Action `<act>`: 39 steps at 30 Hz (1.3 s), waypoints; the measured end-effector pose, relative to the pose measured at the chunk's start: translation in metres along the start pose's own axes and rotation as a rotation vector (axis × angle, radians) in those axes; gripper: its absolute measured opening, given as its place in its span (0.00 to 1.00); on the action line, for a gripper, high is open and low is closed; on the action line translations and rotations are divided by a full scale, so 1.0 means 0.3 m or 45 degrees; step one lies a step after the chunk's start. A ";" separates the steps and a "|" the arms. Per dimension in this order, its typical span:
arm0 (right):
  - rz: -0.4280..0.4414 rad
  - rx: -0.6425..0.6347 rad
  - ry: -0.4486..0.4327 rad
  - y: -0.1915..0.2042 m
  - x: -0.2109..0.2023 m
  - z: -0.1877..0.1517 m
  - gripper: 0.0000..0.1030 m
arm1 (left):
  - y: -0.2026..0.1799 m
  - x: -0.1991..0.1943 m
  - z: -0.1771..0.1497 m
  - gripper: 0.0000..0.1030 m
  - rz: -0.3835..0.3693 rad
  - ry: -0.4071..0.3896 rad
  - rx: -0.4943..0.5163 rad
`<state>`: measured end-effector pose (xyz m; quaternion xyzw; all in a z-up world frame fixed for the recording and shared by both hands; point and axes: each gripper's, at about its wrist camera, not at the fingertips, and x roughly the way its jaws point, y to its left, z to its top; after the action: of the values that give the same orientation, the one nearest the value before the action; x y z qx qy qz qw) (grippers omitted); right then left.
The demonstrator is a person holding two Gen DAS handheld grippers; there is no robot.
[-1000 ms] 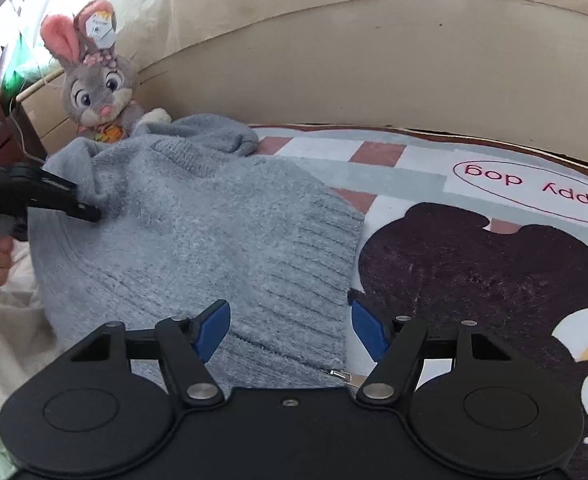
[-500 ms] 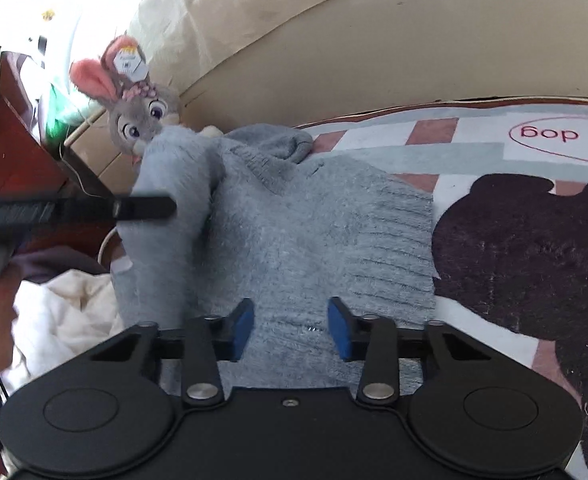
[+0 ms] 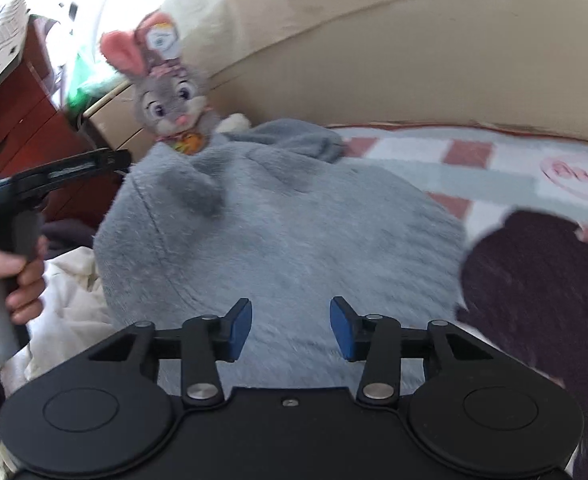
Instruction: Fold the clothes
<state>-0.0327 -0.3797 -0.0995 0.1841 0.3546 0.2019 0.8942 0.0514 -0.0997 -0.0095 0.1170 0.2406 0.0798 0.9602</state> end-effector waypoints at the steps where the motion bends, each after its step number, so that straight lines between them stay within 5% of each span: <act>1: 0.012 -0.004 0.001 0.004 0.015 0.022 0.49 | 0.006 0.040 0.001 1.00 -0.037 0.051 0.006; 5: 0.085 0.078 -0.020 0.012 0.080 0.131 0.49 | 0.033 0.128 -0.017 1.00 -0.156 0.198 -0.132; 8: 0.253 0.201 -0.002 0.015 0.140 0.201 0.49 | 0.049 0.184 -0.051 1.00 -0.165 0.336 -0.286; 11: 0.363 0.360 0.080 0.018 0.214 0.225 0.50 | 0.091 0.234 -0.120 1.00 -0.280 0.460 -0.510; 16: 0.149 0.320 0.086 0.033 0.227 0.179 0.51 | 0.115 0.290 -0.194 1.00 -0.362 0.527 -0.704; 20: -0.022 0.287 0.091 0.045 0.238 0.142 0.50 | 0.081 0.323 -0.204 1.00 -0.380 0.554 -0.610; 21: -0.065 0.279 0.092 0.048 0.241 0.133 0.51 | 0.069 0.321 -0.203 0.95 -0.358 0.558 -0.567; 22: -0.105 0.259 0.095 0.053 0.244 0.125 0.51 | 0.057 0.318 -0.201 0.68 -0.335 0.562 -0.524; 23: -0.122 0.162 0.116 0.068 0.248 0.123 0.53 | 0.055 0.311 -0.203 0.29 -0.302 0.557 -0.514; 24: -0.140 0.064 0.136 0.084 0.253 0.121 0.57 | 0.071 0.300 -0.211 0.24 -0.277 0.543 -0.558; 28: -0.175 -0.249 0.209 0.131 0.292 0.123 0.59 | 0.151 0.286 -0.240 0.17 -0.330 0.529 -0.725; 30: -0.164 -0.292 0.227 0.128 0.344 0.142 0.65 | 0.149 0.268 -0.241 0.16 -0.344 0.508 -0.660; 32: -0.192 -0.295 0.236 0.117 0.414 0.164 0.88 | 0.153 0.258 -0.237 0.15 -0.369 0.496 -0.615; 33: -0.210 -0.274 0.248 0.107 0.452 0.175 0.92 | 0.156 0.260 -0.232 0.15 -0.389 0.495 -0.600; 36: -0.130 -0.139 0.295 0.054 0.533 0.184 0.91 | 0.162 0.269 -0.217 0.15 -0.446 0.496 -0.546; 39: 0.039 0.067 0.293 -0.001 0.538 0.178 0.66 | 0.175 0.281 -0.202 0.13 -0.568 0.480 -0.516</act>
<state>0.1130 -0.3104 -0.1536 0.1886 0.4572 0.2257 0.8393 0.0907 -0.0204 -0.0850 -0.1481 0.4125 -0.0657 0.8964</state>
